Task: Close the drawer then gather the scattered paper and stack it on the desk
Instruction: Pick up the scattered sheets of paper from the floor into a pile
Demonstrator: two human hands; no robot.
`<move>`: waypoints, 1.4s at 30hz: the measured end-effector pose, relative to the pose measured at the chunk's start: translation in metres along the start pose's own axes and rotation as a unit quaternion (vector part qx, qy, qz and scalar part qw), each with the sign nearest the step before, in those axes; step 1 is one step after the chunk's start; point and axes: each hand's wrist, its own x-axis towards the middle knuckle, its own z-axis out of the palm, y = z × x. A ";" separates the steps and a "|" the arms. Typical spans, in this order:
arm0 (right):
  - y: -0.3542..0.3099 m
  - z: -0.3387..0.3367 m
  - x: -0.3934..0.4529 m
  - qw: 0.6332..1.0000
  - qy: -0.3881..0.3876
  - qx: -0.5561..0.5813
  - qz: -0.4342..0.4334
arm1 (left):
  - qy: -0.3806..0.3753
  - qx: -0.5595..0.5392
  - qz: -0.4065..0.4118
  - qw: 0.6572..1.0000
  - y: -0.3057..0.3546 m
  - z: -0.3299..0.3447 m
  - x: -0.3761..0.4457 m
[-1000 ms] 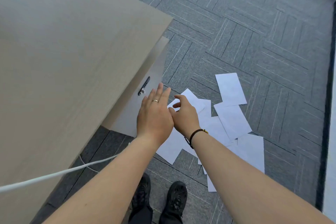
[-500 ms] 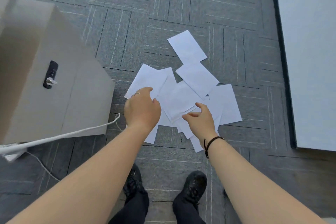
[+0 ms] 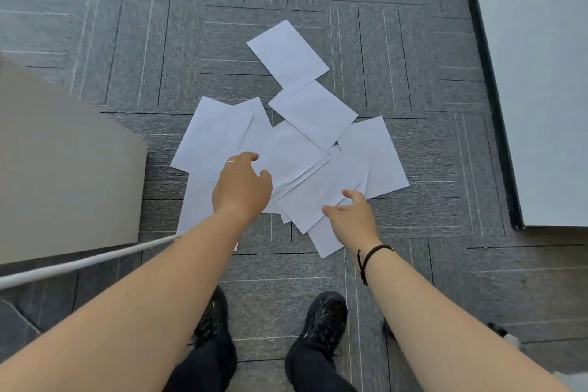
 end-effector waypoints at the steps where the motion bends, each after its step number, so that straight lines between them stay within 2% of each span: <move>1: 0.005 0.001 0.012 1.000 -0.001 0.001 -0.002 | 0.000 -0.007 -0.006 1.000 -0.003 0.014 0.010; 12: 0.068 0.081 0.188 1.000 0.014 0.014 0.009 | 0.000 0.013 -0.036 0.999 -0.077 0.148 0.162; 18: 0.080 0.117 0.289 0.997 0.005 0.033 0.063 | -0.041 0.043 0.032 0.998 -0.101 0.207 0.254; 22: 0.079 0.135 0.352 0.994 0.008 0.064 0.091 | -0.072 0.132 0.064 0.987 -0.115 0.233 0.309; 24: 0.077 0.141 0.369 0.993 0.013 0.067 0.099 | -0.083 0.156 0.062 0.982 -0.117 0.240 0.333; 27: 0.078 0.144 0.391 0.991 0.062 0.075 0.096 | -0.084 0.176 0.053 0.979 -0.118 0.249 0.360; 29: 0.077 0.148 0.400 0.986 0.078 0.099 0.113 | -0.078 0.207 0.044 0.974 -0.120 0.253 0.368; 33: 0.068 0.160 0.408 0.982 0.105 0.077 0.133 | -0.064 0.219 0.034 0.973 -0.130 0.254 0.371; 37: 0.055 0.166 0.403 0.972 0.101 0.150 0.149 | -0.048 0.229 0.039 0.971 -0.141 0.253 0.369; 42: 0.059 0.166 0.409 0.968 0.096 0.176 0.152 | -0.078 0.241 0.033 0.967 -0.140 0.251 0.367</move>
